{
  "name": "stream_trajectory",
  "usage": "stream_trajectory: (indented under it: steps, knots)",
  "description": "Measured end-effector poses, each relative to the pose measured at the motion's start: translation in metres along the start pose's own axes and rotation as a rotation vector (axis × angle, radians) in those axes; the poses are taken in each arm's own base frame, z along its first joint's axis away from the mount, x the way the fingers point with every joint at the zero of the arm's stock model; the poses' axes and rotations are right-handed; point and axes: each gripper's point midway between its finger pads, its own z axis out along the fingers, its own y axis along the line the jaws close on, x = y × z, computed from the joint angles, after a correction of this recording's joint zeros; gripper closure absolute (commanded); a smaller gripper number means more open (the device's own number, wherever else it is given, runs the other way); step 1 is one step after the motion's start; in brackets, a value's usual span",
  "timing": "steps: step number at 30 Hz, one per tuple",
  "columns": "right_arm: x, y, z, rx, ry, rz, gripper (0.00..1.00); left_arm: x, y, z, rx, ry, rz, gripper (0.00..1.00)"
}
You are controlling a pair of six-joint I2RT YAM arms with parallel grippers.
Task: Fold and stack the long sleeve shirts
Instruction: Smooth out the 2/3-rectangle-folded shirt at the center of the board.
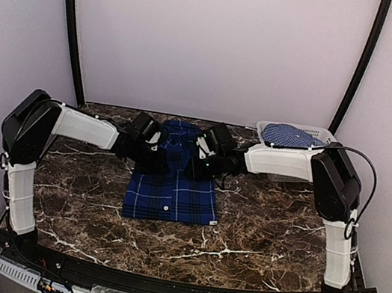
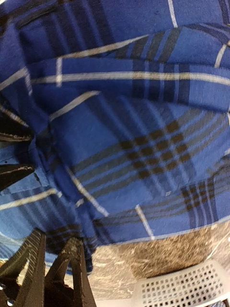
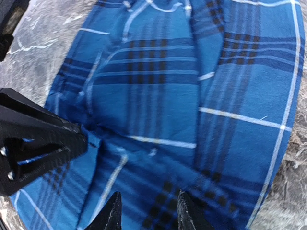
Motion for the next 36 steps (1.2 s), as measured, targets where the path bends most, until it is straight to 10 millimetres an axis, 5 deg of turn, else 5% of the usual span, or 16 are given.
stream_trajectory:
  steps: [6,14,25,29,36]
  knots:
    - [0.006,-0.020,0.014,0.018,0.031,0.027,0.59,-0.003,0.022,0.017,-0.032,0.020,-0.034,0.84]
    - [-0.002,-0.027,0.011,0.027,0.035,0.024,0.52,-0.010,0.021,0.020,-0.016,0.014,-0.031,0.84]
    - [-0.026,-0.019,-0.046,0.025,-0.056,0.023,0.65,-0.014,0.011,0.020,0.006,0.027,-0.014,0.83]
    - [-0.011,-0.028,-0.040,0.036,-0.036,0.042,0.67,-0.013,0.010,0.020,0.011,0.031,-0.012,0.83]
    - [0.036,-0.074,-0.007,0.103,0.067,0.130,0.71,-0.010,0.003,0.021,0.030,0.040,-0.002,0.83]
